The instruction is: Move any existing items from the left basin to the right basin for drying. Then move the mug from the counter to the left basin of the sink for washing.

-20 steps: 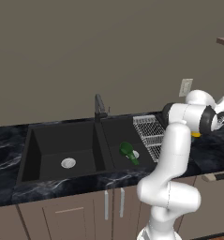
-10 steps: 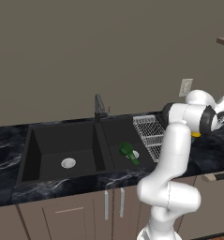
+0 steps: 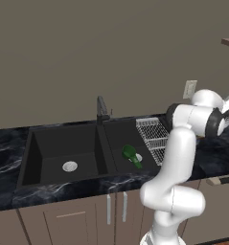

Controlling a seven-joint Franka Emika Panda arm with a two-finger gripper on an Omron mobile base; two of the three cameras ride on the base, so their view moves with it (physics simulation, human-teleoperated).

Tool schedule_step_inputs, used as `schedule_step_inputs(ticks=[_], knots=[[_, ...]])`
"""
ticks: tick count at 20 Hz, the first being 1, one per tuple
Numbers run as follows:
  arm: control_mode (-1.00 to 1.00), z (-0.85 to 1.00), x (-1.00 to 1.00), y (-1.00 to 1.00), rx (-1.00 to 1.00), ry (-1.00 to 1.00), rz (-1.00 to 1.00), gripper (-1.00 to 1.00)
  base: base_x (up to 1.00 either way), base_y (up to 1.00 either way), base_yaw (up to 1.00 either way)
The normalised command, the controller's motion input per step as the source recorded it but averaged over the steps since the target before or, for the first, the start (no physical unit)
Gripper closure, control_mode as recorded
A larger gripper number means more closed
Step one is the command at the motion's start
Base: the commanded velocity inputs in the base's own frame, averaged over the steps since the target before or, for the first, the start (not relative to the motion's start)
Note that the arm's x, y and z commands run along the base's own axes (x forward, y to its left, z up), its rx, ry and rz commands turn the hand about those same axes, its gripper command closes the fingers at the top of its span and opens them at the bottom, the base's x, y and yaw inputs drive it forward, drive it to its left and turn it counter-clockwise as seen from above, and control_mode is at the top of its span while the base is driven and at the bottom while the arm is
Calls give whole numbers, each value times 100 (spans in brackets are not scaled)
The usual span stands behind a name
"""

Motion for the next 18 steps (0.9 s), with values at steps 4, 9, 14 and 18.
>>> schedule_step_inputs(ticks=[4, 9, 14, 18], knots=[[-100, 48, -26, 2, -2, -4, 0, 100, 0, 0, 0], [-100, 42, -21, 24, -6, -3, 0, 100, 0, 0, 0], [-100, 38, -17, 41, -11, -1, 0, 100, 0, 0, 0], [-100, 37, -23, 47, -14, 0, 0, 100, 0, 0, 0]])
